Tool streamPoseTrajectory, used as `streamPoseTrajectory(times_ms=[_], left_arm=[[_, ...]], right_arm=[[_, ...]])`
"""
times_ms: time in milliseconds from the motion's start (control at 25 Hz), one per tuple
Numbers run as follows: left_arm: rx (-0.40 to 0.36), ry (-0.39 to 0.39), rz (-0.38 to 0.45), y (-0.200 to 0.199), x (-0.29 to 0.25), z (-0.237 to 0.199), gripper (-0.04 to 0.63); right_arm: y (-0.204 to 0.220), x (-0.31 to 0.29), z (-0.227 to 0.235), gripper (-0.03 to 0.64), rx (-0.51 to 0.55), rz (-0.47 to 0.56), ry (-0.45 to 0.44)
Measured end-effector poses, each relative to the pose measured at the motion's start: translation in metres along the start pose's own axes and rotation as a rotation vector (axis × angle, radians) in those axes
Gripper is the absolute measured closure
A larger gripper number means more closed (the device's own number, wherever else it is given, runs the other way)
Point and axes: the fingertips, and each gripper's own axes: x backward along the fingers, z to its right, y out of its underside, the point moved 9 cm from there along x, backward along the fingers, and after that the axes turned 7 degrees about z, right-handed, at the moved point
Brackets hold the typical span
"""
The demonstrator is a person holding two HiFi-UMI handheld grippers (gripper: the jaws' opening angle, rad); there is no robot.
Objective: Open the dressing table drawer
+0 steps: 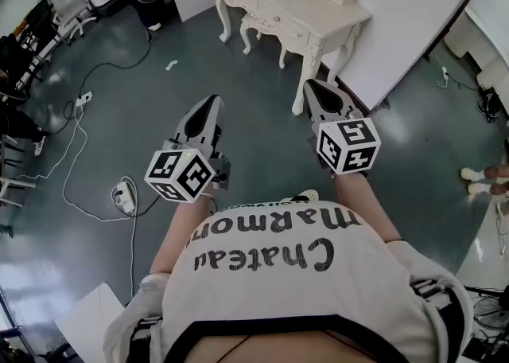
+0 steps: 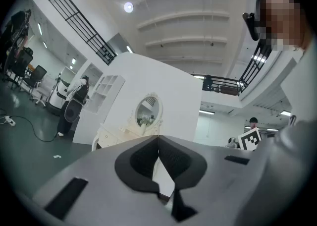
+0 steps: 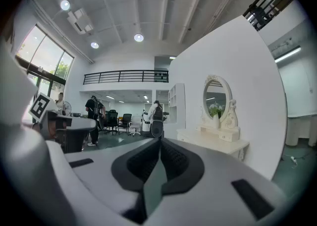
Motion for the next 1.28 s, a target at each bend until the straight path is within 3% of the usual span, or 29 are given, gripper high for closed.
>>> streamPoseTrajectory(times_ms=[680, 960, 1280], left_arm=[[0.05, -0.02, 0.005, 0.014, -0.044, -0.032, 0.572], [0.001, -0.024, 0.007, 0.011, -0.12, -0.069, 0.572], [-0.029, -0.116, 0.04, 0.017, -0.236, -0.118, 0.572]], right_arm=[[0.013, -0.053, 0.034, 0.584, -0.024, -0.044, -0.021], [0.017, -0.141, 0.102, 0.584, -0.088, -0.02, -0.028], [0.01, -0.272, 0.182, 0.584, -0.065, -0.032, -0.13]])
